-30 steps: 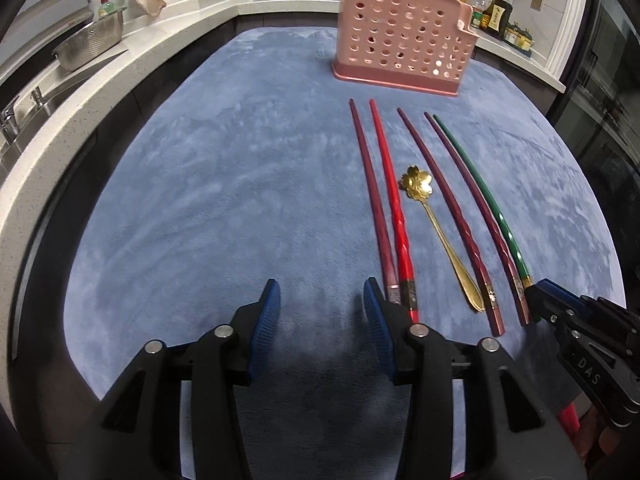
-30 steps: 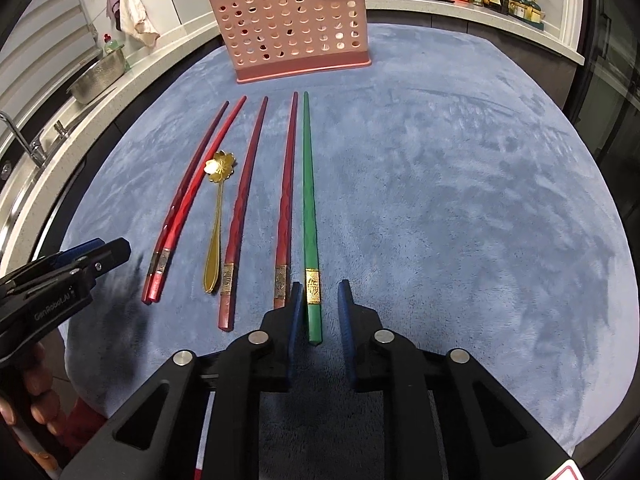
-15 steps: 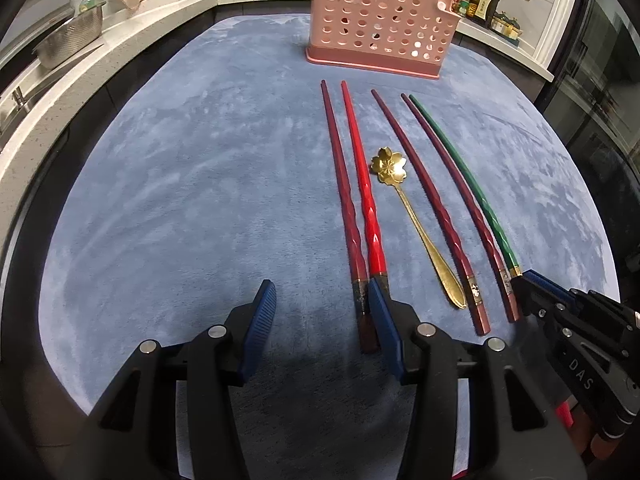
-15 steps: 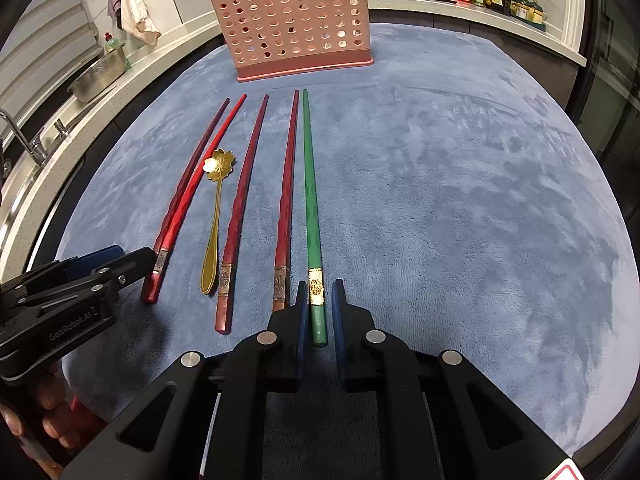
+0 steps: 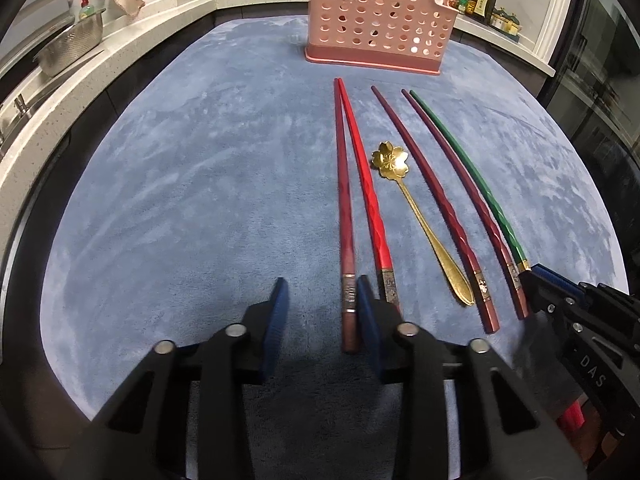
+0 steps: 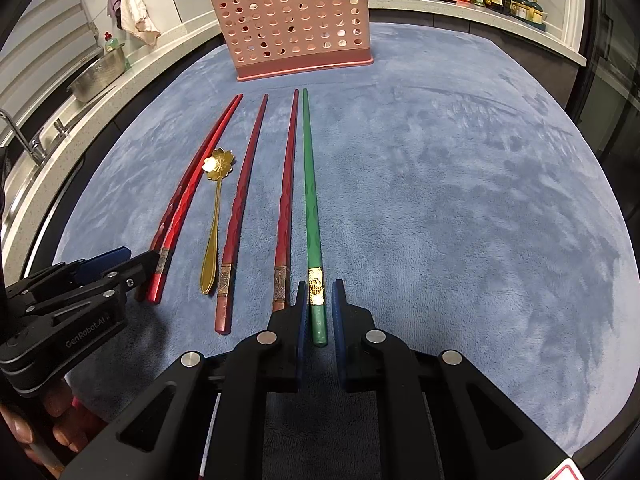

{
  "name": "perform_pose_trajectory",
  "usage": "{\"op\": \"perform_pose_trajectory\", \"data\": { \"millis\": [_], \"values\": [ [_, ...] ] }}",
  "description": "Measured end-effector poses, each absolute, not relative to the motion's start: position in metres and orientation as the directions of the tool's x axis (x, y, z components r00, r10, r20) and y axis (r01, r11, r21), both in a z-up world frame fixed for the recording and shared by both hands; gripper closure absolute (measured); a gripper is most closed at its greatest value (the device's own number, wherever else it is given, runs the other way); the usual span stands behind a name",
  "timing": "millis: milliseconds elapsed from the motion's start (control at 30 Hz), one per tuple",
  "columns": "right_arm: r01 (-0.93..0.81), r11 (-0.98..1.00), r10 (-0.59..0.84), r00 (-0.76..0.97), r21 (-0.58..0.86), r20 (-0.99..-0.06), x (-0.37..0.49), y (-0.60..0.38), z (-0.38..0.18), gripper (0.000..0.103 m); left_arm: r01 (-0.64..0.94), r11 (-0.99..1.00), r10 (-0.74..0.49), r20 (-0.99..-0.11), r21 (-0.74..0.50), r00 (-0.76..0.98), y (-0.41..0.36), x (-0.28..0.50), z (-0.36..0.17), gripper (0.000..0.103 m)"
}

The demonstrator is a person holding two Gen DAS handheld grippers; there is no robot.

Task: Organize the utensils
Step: 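Grasp a red chopstick with the left tool while the right tool grasps a green chopstick, then lift both chopsticks and carry them over the pink holder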

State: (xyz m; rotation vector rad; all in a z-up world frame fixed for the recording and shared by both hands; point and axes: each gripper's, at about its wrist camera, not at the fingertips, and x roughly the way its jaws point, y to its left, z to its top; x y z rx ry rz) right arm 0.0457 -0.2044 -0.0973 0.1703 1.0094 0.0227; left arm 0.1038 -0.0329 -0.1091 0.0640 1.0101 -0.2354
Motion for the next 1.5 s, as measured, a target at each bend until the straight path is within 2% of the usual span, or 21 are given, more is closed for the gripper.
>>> {"op": "perform_pose_trajectory", "data": {
  "millis": [100, 167, 433, 733, 1000, 1500],
  "values": [
    [0.060, 0.986, 0.098, 0.533, 0.153, -0.840, 0.046, -0.204, -0.097, 0.092, 0.224, 0.972, -0.175, -0.842, -0.066, 0.510, -0.030, 0.104, -0.108, 0.091],
    [0.060, 0.986, 0.098, 0.533, 0.153, -0.841, 0.046, -0.204, -0.097, 0.093, 0.228, 0.971, -0.182, -0.841, -0.072, 0.509, -0.028, 0.103, -0.108, 0.095],
    [0.062, 0.985, 0.106, 0.535, 0.164, -0.838, 0.042, -0.205, -0.094, 0.096, 0.219, 0.971, -0.196, -0.839, -0.095, 0.507, -0.022, 0.100, -0.099, 0.096],
    [0.070, 0.979, 0.113, 0.585, 0.189, -0.803, 0.033, -0.212, -0.066, 0.096, 0.200, 0.973, -0.208, -0.807, -0.114, 0.553, -0.011, 0.096, -0.065, 0.096],
    [0.082, 0.972, 0.111, 0.664, 0.219, -0.739, 0.029, -0.224, -0.023, 0.096, 0.192, 0.970, -0.235, -0.761, -0.148, 0.605, -0.002, 0.098, -0.024, 0.096],
    [0.070, 0.974, 0.074, 0.801, 0.215, -0.594, 0.055, -0.248, 0.062, 0.096, 0.186, 0.974, -0.224, -0.669, -0.130, 0.709, 0.004, 0.129, 0.051, 0.096]
  ]
}}
